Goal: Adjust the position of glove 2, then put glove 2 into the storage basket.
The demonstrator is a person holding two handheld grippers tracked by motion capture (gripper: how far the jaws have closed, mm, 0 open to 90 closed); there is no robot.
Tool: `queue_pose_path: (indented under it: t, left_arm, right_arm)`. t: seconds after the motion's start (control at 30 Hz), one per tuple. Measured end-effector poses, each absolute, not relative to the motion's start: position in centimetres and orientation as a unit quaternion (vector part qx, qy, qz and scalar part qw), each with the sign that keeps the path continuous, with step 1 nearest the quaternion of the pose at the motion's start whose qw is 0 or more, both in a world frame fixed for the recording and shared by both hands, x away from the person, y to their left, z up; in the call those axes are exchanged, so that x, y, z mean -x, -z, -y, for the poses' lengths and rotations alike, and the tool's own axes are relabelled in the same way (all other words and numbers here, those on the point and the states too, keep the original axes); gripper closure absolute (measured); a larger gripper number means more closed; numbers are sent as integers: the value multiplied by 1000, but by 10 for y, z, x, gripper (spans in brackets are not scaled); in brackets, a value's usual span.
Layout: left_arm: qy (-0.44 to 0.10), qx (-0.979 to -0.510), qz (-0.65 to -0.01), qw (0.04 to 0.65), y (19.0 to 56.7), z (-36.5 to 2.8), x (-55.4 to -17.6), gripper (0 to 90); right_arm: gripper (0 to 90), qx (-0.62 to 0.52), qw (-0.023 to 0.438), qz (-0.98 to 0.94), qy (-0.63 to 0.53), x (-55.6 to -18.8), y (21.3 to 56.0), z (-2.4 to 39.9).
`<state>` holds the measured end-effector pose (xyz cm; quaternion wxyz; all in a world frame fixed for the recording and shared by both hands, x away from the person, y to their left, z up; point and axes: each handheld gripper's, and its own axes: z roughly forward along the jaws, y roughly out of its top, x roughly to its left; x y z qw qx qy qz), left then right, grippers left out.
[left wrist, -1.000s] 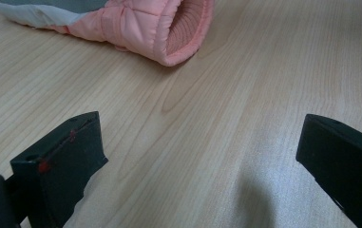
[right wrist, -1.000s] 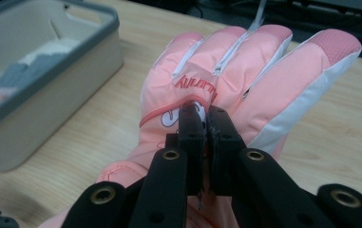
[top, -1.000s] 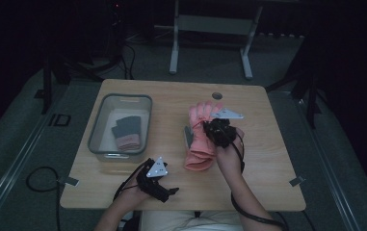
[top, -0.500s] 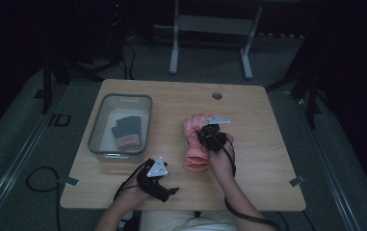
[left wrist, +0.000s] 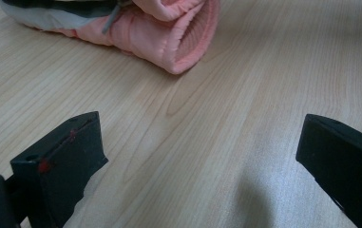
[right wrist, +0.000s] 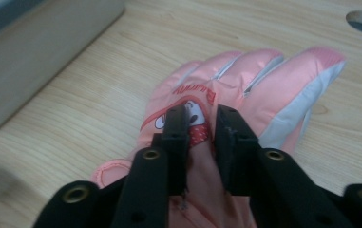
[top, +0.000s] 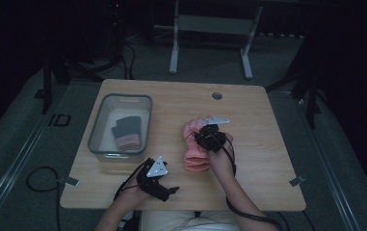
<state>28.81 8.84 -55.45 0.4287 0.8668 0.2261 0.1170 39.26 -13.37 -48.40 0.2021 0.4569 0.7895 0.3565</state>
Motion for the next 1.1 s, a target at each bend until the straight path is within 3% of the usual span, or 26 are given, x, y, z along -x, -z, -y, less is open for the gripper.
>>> queue_pose_path:
  t: [0.3,0.67,0.83,1.1]
  left_arm:
    - [-128,-859,-234,437,549,-87,-287,16]
    - [-114,-853,-243,447,544,-84,-288,16]
    - [-140,-841,-247,460,521,-81,-292,33]
    - [-149,-814,-289,481,481,-76,-310,40]
  right_arm:
    - [607,-435,209,-785,-387,-384,463,146]
    - [598,-418,214,-790,-394,-382,459,164]
    - [570,-394,219,-796,-404,-382,452,173]
    - [607,-390,212,-796,-412,-390,447,185]
